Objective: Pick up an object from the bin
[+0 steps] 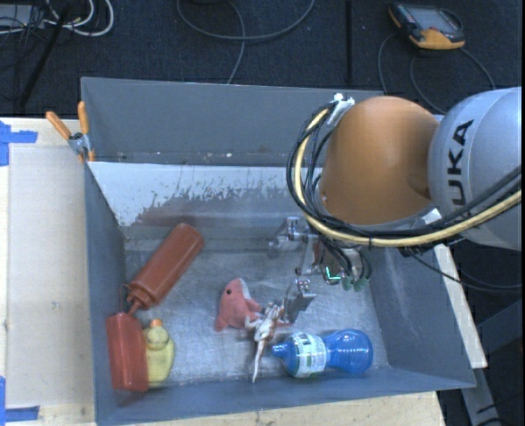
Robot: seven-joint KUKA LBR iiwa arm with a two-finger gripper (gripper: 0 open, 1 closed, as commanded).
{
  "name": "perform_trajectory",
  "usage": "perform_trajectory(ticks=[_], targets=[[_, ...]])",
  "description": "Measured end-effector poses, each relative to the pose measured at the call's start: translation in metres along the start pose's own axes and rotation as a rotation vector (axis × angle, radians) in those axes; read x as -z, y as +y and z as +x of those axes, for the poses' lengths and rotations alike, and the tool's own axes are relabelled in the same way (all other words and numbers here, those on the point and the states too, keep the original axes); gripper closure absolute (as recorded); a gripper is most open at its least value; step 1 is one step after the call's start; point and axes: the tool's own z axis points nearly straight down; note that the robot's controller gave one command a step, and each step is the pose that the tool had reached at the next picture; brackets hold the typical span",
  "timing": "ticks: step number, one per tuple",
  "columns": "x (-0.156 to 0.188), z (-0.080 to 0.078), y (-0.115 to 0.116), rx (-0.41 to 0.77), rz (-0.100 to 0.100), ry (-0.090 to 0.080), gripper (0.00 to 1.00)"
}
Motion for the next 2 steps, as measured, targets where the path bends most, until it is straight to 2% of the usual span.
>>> perform_trajectory(ticks=[1,2], targets=[[0.004,-0.001,-0.001,-0.003,-0.001,-0.007,0.0],[-0.063,-0.001,-0.012,0.062,-0.001,-0.012,0.0]])
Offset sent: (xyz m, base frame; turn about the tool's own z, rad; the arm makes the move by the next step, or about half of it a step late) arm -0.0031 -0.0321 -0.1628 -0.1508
